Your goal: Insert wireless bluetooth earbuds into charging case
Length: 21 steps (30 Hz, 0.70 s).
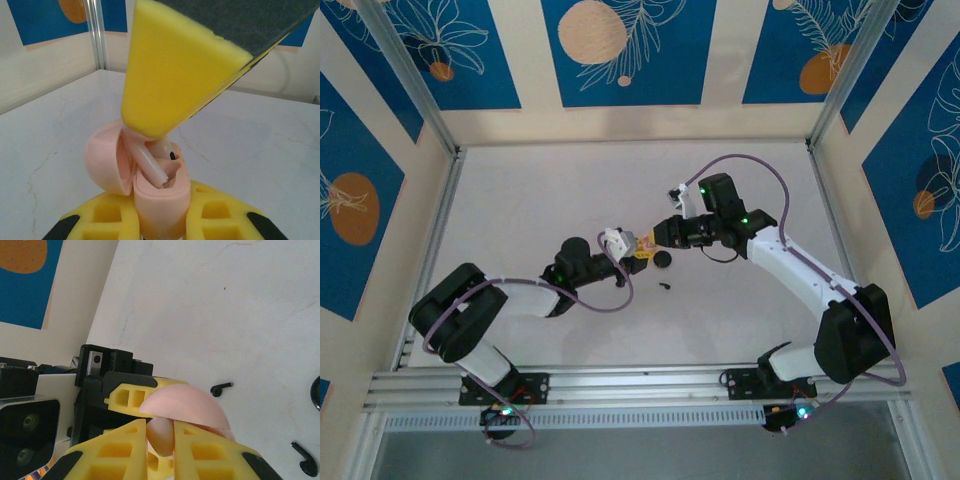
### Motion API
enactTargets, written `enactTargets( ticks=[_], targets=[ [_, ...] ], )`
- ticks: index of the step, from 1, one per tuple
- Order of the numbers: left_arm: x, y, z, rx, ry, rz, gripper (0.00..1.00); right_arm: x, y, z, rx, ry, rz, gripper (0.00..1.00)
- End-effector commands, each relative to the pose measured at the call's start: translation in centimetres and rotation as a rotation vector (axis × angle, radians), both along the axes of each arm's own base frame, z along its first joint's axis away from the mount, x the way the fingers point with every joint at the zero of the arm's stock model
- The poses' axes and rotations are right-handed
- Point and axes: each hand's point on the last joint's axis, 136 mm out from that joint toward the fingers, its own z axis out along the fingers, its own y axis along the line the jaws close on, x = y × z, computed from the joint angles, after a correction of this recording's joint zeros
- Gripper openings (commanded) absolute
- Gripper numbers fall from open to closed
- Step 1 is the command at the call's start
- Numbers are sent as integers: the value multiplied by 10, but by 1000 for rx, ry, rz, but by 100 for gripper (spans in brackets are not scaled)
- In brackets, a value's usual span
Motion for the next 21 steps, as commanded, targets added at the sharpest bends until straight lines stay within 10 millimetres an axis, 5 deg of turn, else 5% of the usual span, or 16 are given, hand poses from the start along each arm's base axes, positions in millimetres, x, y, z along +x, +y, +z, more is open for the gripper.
enactTargets(
  ticks=[1, 9, 21],
  targets=[
    [-6, 0, 19, -30, -79, -14, 5, -2, -3, 14, 1, -83, 4, 16],
    [-6, 0, 21, -32, -96, -12, 5, -7, -4, 24, -22, -221, 12, 16],
    [-7, -1, 25, -37, -103, -18, 5, -9, -3, 5, -111, -249, 28, 16]
  ],
)
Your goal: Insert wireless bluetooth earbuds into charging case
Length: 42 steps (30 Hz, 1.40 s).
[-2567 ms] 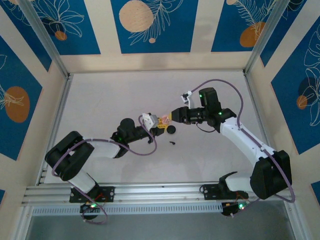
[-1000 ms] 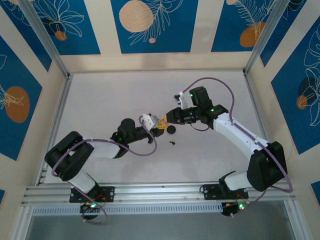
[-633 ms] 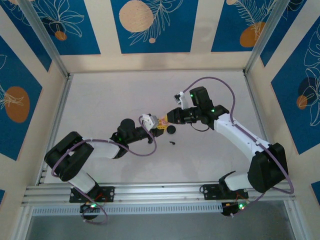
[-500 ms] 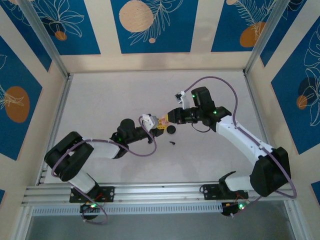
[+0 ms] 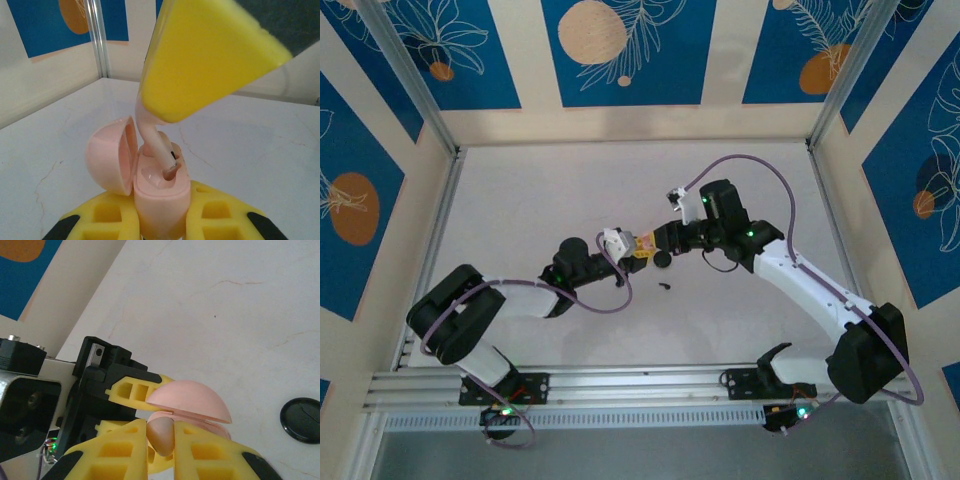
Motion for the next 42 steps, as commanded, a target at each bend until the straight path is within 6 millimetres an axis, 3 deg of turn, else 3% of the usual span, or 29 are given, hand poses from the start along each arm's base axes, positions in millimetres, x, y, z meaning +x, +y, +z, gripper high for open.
enactTargets(
  ticks=[1, 42],
  targets=[
    [-6, -2, 18, -29, -67, -19, 5, -1, -1, -11, -46, -15, 7, 16],
    [-8, 1, 19, -15, -71, -14, 5, -12, -11, -25, -160, -54, 1, 16]
  ],
)
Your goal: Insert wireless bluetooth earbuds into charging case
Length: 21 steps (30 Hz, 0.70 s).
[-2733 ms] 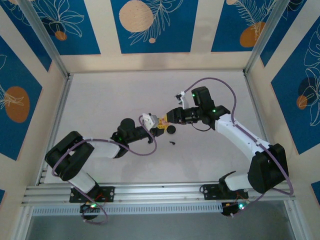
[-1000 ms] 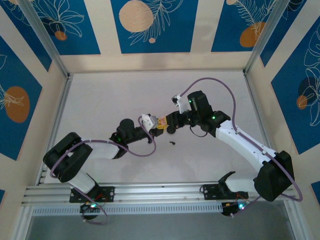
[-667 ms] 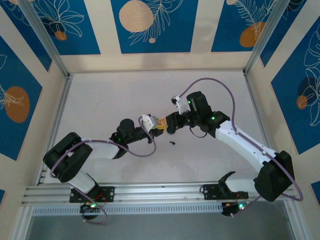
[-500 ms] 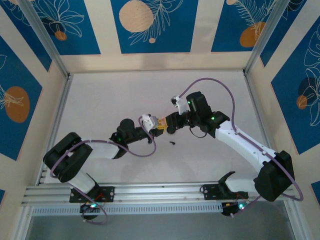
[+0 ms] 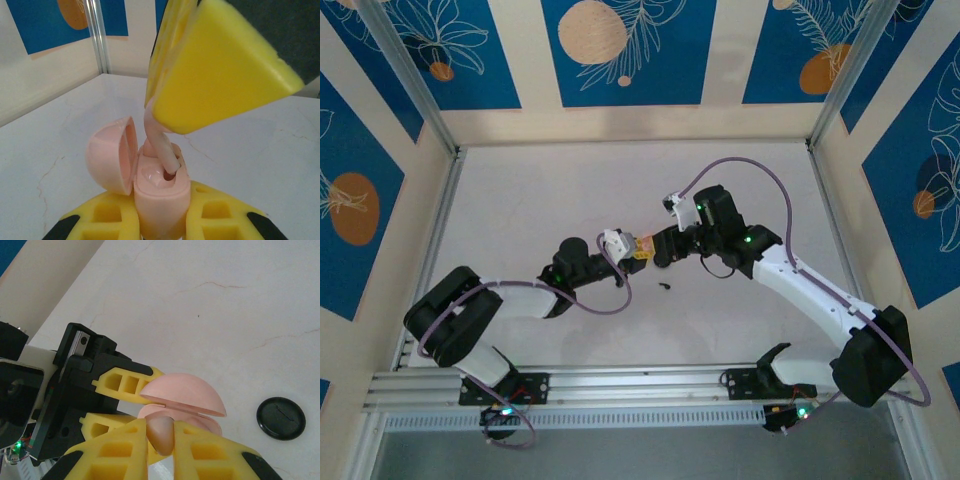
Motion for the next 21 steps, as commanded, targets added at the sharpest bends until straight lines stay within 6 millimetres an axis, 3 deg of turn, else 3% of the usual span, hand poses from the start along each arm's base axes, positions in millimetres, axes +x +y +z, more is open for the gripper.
enactTargets(
  ticks=[1, 9, 21],
  targets=[
    [-6, -1, 22, -43, -66, -16, 5, -9, -8, -18, -56, 39, 6, 16],
    [-7, -1, 26, -49, -76, -18, 5, -20, -2, -28, -42, 78, 53, 16],
    [-12, -1, 34, -61, -149, -31, 5, -18, -11, -40, -81, 75, 12, 16]
  ],
)
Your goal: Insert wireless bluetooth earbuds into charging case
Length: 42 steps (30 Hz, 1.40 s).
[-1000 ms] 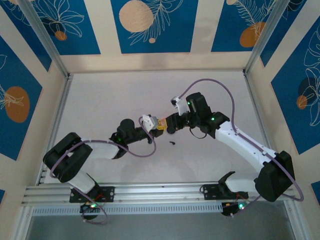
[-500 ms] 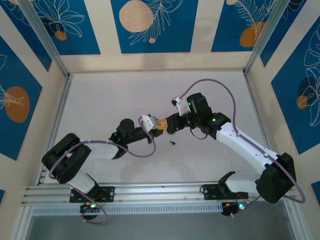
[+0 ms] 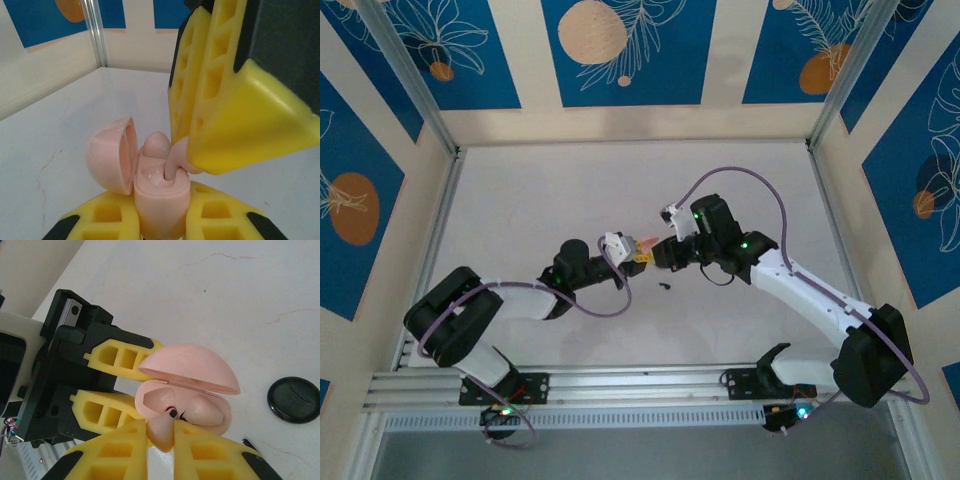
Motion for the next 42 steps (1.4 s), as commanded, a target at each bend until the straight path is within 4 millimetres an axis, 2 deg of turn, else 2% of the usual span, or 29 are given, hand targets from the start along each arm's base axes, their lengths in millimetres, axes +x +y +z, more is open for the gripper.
enactTargets(
  ticks=[1, 3, 8, 11, 17, 23, 27, 35, 42],
  targets=[
    [-9, -3, 44, -92, -147, -32, 5, -2, -10, -14, -56, 28, -31, 16],
    [-9, -3, 44, -91, -147, -33, 5, 0, -8, -10, -46, 24, -31, 18],
    [-9, -3, 43, -85, -144, -31, 5, 2, -4, 9, 7, -15, -30, 34],
    [-8, -3, 40, -78, -139, -25, 5, -1, -5, 24, 50, -39, -23, 40],
    [-8, -2, 37, -70, -130, -20, 5, -6, -11, 53, 150, -71, -15, 45],
    [-8, -3, 37, -71, -126, -23, 5, -11, -18, 72, 233, -74, -6, 48],
    [-7, -3, 38, -74, -128, -24, 5, -7, -28, 66, 259, -22, -48, 46],
    [-8, -4, 39, -74, -128, -29, 5, 2, -41, 23, 250, 163, -139, 28],
    [-7, -4, 39, -72, -125, -27, 5, 5, -33, 17, 270, 192, -112, 21]
  ],
)
